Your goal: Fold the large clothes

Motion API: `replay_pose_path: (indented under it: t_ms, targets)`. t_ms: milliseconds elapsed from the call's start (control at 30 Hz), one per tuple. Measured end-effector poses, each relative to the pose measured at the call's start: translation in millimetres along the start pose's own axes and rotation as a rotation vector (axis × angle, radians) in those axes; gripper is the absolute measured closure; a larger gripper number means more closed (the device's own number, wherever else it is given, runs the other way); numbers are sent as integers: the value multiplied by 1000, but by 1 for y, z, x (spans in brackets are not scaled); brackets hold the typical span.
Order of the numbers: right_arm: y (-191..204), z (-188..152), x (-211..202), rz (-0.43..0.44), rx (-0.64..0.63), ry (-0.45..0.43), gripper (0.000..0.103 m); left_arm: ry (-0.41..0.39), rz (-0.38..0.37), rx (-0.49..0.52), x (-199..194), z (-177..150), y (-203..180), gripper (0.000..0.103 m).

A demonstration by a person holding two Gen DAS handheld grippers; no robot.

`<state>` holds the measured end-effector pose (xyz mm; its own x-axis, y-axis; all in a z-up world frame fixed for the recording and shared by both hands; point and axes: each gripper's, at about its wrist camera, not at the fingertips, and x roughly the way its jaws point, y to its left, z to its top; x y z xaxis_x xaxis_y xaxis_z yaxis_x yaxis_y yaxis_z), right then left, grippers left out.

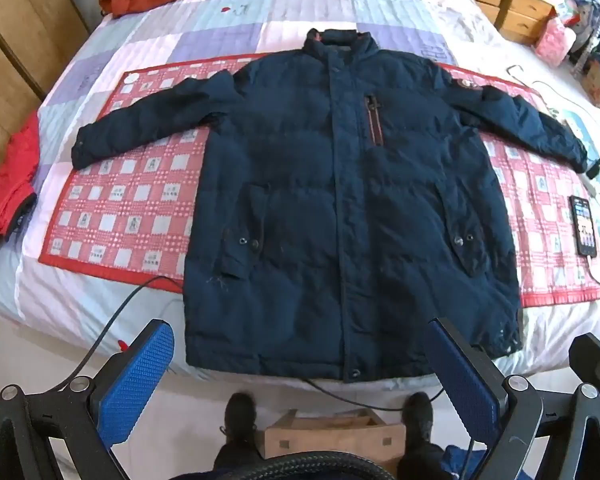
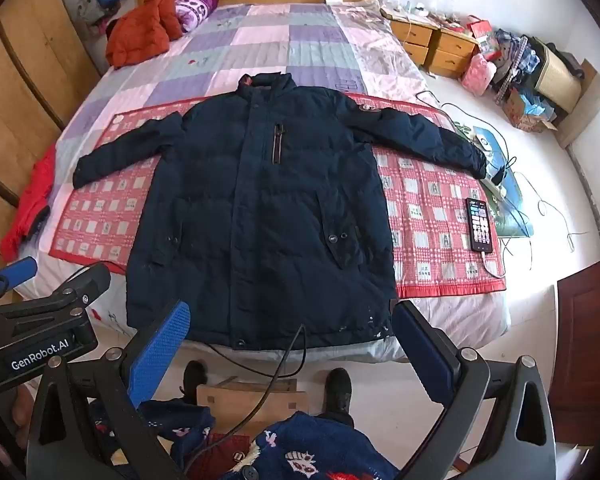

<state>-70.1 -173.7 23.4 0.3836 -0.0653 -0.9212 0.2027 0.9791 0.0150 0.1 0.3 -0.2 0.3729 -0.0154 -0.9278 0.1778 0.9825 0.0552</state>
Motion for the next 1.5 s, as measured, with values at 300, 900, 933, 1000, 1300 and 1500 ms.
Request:
replay_pose_path:
  t_ms: [300, 900, 933, 1000, 1300, 1500]
  targets:
    - [-1, -1, 1, 7, 0, -11, 0, 9, 8, -2, 2, 0, 4, 0]
    - [-3, 5, 6, 3, 4, -15, 0, 3, 14, 10, 8, 2, 1, 0]
    - [-3, 5, 5, 3, 3, -16, 0, 2, 14, 11, 7, 3, 0, 0]
    - [-3, 5, 5, 2, 4, -15, 0, 1, 11, 12, 7, 3, -1, 0]
    - [-7, 8, 2, 4, 16, -21, 0, -8, 12, 14, 6, 6, -6, 0]
    - [-8, 9, 1, 7, 15, -29, 0, -9, 11, 15, 3, 8, -7, 0]
